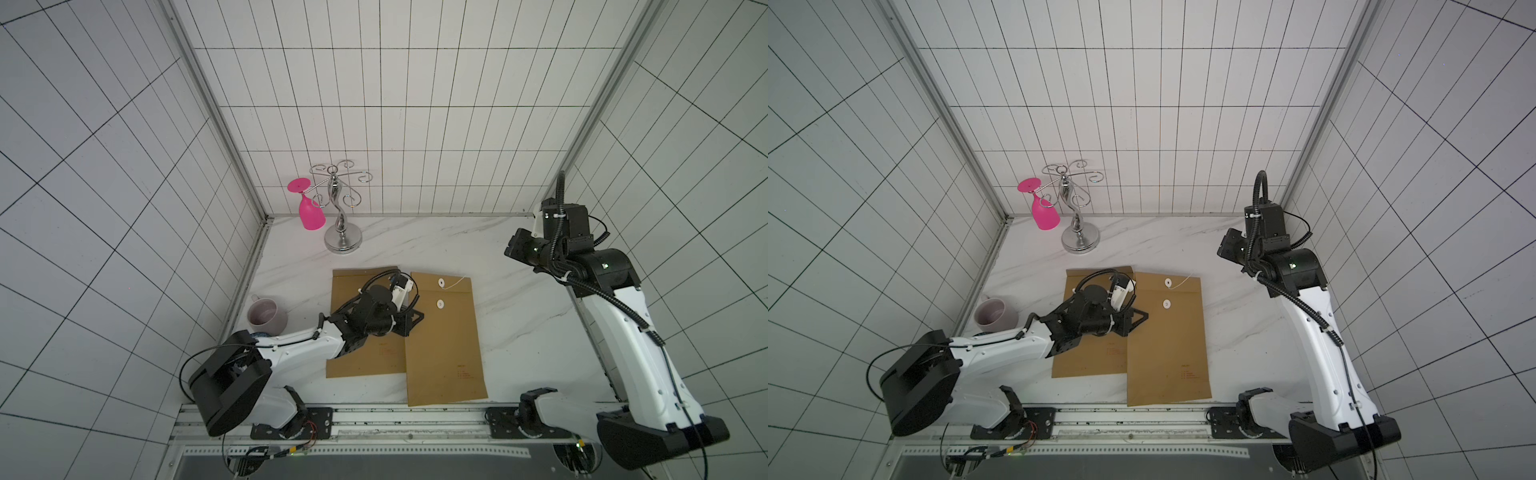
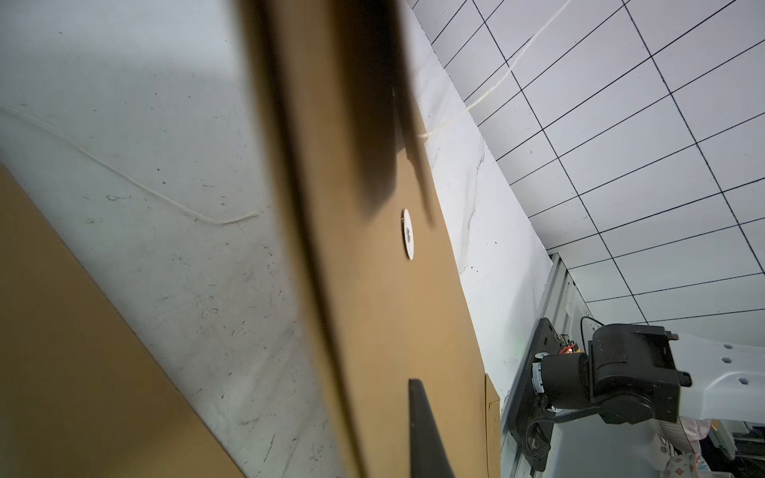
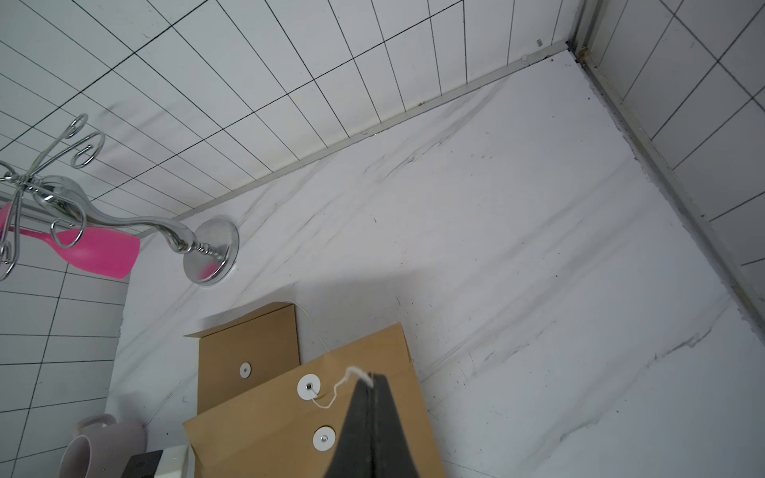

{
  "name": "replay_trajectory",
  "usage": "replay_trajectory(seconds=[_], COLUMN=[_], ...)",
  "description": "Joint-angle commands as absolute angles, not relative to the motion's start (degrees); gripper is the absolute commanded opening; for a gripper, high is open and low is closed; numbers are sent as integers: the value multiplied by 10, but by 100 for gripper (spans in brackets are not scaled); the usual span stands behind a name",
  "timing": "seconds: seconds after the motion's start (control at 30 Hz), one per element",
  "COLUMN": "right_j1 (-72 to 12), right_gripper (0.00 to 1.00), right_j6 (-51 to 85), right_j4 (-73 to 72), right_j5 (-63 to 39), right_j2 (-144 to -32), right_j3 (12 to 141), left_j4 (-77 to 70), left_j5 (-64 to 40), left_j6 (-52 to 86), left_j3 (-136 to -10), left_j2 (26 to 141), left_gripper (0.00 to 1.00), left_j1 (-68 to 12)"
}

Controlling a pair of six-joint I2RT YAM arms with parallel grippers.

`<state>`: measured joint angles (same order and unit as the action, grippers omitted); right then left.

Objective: Open the file bag

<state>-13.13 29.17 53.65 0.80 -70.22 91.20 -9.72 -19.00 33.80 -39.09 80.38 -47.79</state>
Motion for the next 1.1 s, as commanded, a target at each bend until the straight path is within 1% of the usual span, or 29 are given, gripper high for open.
replay_trajectory(seconds=[0.0,0.1,0.23,0.37,0.6,0.7,0.77,0.8,0.83,0.87,0.93,1.0,1.03,1.07], right_j1=[-126,-116,-91,-59,-31,-9,7,15,20,23,23,23,23,23], right_gripper=[0,0,0,0,1,20,35,52,60,65,70,73,76,80], right_j6=[267,273,281,283,283,287,291,293,293,287,274,262,256,248], right_j4=[533,538,536,541,527,512,514,522,531,541,550,555,558,559], right_j5=[-45,-83,-94,-148,-176,-178,-191,-198,-199,-194,-167,-139,-128,-121], right_j2=[-727,-774,-834,-912,-995,-1031,-1062,-1078,-1086,-1088,-1071,-1038,-1021,-999], right_j3=[963,998,1067,1145,1129,1122,1136,1149,1160,1170,1171,1154,1143,1126], left_j4=[-123,-131,-153,-171,-172,-155,-148,-141,-134,-122,-95,-89,-93,-97], left_j5=[-205,-200,-197,-194,-188,-178,-173,-172,-171,-171,-170,-180,-187,-192], left_j6=[343,356,379,402,413,408,406,405,401,394,384,380,378,377], left_j3=[-403,-405,-406,-415,-460,-472,-477,-482,-489,-501,-518,-530,-531,-533], left_j2=[824,838,851,867,912,926,936,943,949,958,975,990,995,1001], left_gripper=[0,0,0,0,0,0,0,0,0,0,0,0,0,0], left_j1=[-480,-483,-485,-486,-487,-487,-486,-484,-483,-481,-476,-470,-467,-467])
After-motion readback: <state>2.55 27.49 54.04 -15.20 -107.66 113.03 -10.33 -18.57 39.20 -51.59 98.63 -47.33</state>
